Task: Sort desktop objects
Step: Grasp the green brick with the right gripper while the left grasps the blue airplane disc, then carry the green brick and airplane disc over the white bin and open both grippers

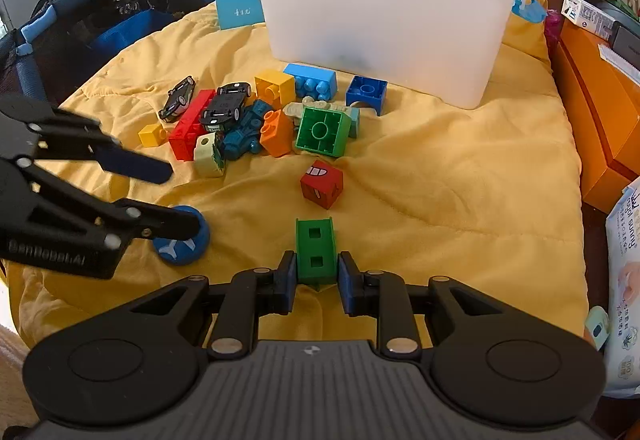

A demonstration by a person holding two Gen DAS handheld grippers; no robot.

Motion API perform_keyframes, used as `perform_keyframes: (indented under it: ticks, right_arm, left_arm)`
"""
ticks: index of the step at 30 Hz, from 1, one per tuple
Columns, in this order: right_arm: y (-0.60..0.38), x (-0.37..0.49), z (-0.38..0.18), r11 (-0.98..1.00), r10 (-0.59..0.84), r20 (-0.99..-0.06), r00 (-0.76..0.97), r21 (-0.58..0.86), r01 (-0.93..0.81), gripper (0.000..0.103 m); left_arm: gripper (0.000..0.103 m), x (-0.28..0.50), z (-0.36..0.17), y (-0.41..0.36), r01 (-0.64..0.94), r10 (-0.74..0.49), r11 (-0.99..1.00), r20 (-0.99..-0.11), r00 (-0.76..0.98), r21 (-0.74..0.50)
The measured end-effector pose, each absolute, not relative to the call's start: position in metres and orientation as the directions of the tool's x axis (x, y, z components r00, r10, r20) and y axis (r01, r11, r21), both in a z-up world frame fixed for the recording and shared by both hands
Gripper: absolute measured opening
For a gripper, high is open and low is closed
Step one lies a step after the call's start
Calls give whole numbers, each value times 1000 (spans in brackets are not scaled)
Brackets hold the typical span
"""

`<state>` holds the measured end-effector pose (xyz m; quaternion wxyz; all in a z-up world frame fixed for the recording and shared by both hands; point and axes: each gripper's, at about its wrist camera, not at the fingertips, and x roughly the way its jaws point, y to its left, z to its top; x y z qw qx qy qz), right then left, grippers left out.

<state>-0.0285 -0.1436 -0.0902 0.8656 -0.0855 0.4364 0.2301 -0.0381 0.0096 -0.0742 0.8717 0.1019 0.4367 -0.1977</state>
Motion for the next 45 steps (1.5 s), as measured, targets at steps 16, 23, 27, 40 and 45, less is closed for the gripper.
perform_keyframes:
  ticks: [16, 23, 27, 40, 45]
  right_arm:
    - [-134, -27, -96, 863, 303, -796, 524, -4, -505, 24]
    - [-133, -33, -77, 863, 276, -765, 582, -71, -501, 24]
    - [-135, -29, -53, 870, 270, -711, 650, -110, -481, 24]
    - [-138, 51, 26, 909, 267, -500, 824, -155, -388, 24]
    - [-135, 94, 33, 928, 257, -487, 834, -115, -353, 24]
  left_arm:
    - [42, -40, -93, 6, 480, -287, 877, -820, 496, -17]
    - [43, -36, -57, 7, 501, -319, 865, -764, 560, 6]
    - [43, -23, -21, 10, 493, -335, 870, -695, 636, 32]
    - [43, 84, 64, 10, 400, -273, 898, -481, 833, 184]
    - [43, 130, 55, 4, 366, -231, 910, -494, 838, 195]
